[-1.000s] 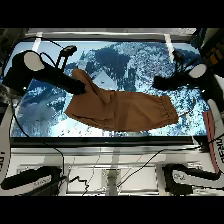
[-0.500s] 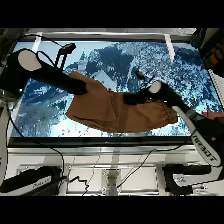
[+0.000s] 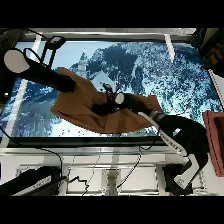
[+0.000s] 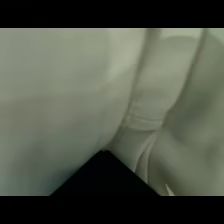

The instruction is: Fold the clothes and pants, and hang the long-sleeved shirts on hangers.

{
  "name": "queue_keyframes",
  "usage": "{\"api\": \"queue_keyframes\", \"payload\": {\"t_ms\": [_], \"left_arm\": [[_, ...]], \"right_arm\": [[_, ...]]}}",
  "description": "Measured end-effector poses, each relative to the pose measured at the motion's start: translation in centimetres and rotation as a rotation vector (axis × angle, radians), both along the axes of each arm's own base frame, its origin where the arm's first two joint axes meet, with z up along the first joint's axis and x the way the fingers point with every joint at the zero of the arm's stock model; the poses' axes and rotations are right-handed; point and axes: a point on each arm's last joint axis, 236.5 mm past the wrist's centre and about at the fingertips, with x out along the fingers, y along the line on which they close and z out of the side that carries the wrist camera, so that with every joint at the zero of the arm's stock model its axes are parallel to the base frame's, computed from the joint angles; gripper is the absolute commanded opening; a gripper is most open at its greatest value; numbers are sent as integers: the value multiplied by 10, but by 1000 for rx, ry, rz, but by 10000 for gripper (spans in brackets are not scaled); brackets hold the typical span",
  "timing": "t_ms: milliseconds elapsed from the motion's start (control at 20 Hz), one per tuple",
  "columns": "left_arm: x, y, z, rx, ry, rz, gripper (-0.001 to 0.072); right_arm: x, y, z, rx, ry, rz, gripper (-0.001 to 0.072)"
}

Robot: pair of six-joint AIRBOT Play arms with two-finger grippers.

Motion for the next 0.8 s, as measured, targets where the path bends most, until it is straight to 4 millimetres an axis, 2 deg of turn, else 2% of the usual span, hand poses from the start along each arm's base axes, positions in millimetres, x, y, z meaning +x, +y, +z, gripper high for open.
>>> {"api": "queue_keyframes", "payload": {"t_ms": [150,300,400,500,650,800], "left_arm": [[3,8,4,30,-29,10,24],[3,-2,9,-6,-43,-2,24],[2,-22,16,-93,-44,-25,24],[1,-46,20,-186,-29,-52,25],[-3,-86,14,-291,25,-105,25],[-15,-141,-1,-380,108,-184,25]], "right_arm": [[1,18,5,22,-10,1,33],[10,2,5,-10,-4,8,34],[26,-27,10,-51,-13,-6,34],[45,-65,22,-94,-27,-29,35],[77,-132,59,-141,-82,-101,35],[101,-199,107,-168,-163,-201,35]]}}
